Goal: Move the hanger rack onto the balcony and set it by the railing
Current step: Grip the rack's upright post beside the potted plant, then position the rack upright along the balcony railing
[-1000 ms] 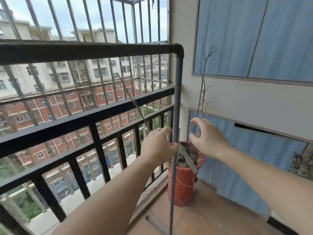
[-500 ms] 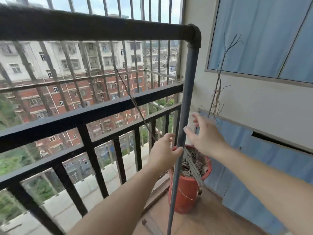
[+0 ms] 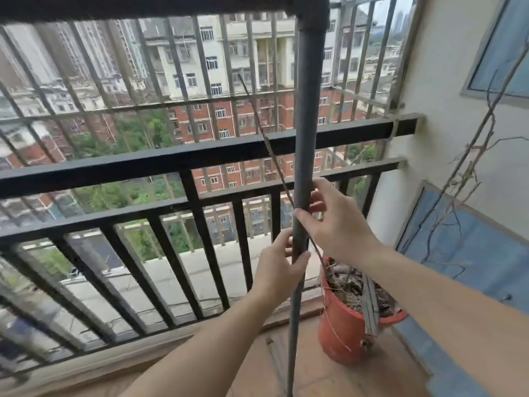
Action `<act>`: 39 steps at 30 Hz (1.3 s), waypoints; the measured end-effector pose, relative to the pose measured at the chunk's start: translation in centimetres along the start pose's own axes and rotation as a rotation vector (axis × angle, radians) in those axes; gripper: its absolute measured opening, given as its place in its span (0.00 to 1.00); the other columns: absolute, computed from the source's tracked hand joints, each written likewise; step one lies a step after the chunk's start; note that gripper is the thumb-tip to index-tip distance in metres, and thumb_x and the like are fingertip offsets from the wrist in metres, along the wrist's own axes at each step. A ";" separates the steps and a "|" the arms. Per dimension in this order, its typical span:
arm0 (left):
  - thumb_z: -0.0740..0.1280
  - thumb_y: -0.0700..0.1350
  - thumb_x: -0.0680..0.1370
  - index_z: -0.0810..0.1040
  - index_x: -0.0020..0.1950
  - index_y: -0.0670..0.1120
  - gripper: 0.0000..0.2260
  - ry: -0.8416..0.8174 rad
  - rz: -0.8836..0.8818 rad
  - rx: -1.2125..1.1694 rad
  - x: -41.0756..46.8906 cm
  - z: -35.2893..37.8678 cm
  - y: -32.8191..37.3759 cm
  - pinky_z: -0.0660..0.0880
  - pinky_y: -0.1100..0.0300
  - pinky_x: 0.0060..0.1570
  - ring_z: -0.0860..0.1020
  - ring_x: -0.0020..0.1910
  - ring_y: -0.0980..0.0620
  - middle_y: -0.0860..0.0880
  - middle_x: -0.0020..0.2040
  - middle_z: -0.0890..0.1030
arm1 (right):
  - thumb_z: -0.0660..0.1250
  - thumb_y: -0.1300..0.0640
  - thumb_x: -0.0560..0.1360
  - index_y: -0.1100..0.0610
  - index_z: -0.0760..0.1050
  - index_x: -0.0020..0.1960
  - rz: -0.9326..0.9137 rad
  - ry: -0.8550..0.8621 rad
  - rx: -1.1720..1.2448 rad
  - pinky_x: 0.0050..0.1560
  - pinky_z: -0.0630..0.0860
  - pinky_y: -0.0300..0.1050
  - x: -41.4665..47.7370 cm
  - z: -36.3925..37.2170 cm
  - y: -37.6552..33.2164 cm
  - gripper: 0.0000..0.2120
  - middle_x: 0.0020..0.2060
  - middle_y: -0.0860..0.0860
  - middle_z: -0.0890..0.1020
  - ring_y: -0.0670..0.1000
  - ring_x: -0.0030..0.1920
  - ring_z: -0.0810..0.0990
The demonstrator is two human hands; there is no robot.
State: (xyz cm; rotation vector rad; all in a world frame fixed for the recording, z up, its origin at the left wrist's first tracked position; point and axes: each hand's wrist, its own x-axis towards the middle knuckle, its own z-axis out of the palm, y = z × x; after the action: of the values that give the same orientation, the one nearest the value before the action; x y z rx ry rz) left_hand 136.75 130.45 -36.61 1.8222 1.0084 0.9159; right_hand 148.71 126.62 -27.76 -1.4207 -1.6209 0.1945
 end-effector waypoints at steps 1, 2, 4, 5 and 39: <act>0.69 0.44 0.75 0.74 0.56 0.56 0.13 0.005 -0.004 -0.009 0.1 0.1 -0.1 0.80 0.63 0.39 0.80 0.45 0.61 0.58 0.46 0.81 | 0.70 0.59 0.73 0.51 0.71 0.56 -0.008 -0.007 0.014 0.43 0.77 0.34 0.2 0.0 0.3 0.14 0.42 0.45 0.81 0.42 0.44 0.80; 0.69 0.43 0.75 0.73 0.55 0.57 0.12 0.004 -0.006 -0.014 0.2 0.2 -0.1 0.80 0.65 0.37 0.80 0.46 0.61 0.58 0.46 0.81 | 0.70 0.59 0.73 0.52 0.71 0.56 -0.015 -0.012 0.024 0.43 0.77 0.34 0.5 0.0 0.5 0.14 0.42 0.45 0.81 0.42 0.44 0.80; 0.68 0.43 0.76 0.73 0.54 0.58 0.12 0.000 -0.013 -0.019 0.9 0.3 0.0 0.78 0.69 0.34 0.79 0.46 0.61 0.59 0.46 0.81 | 0.70 0.59 0.73 0.51 0.71 0.56 -0.026 -0.019 0.032 0.42 0.76 0.30 1.1 0.0 1.1 0.14 0.42 0.44 0.81 0.41 0.43 0.80; 0.68 0.43 0.76 0.73 0.54 0.58 0.12 -0.002 -0.018 -0.018 1.3 0.3 0.1 0.77 0.70 0.34 0.79 0.46 0.61 0.59 0.46 0.80 | 0.70 0.59 0.73 0.51 0.71 0.56 -0.030 -0.018 0.032 0.41 0.75 0.27 1.4 0.1 1.3 0.14 0.42 0.44 0.81 0.40 0.44 0.79; 0.67 0.53 0.74 0.68 0.66 0.58 0.22 0.081 -0.115 0.479 1.8 -2.9 0.3 0.71 0.60 0.49 0.76 0.55 0.54 0.54 0.59 0.78 | 0.64 0.38 0.70 0.47 0.75 0.36 -0.076 -0.387 -0.469 0.28 0.75 0.39 1.2 -1.8 3.8 0.13 0.29 0.42 0.77 0.41 0.30 0.75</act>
State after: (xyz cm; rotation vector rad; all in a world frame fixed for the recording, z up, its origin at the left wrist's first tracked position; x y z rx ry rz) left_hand 134.99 132.86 -34.90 2.0984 1.4634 0.7223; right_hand 152.74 128.03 -28.59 -1.7446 -2.1346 0.0447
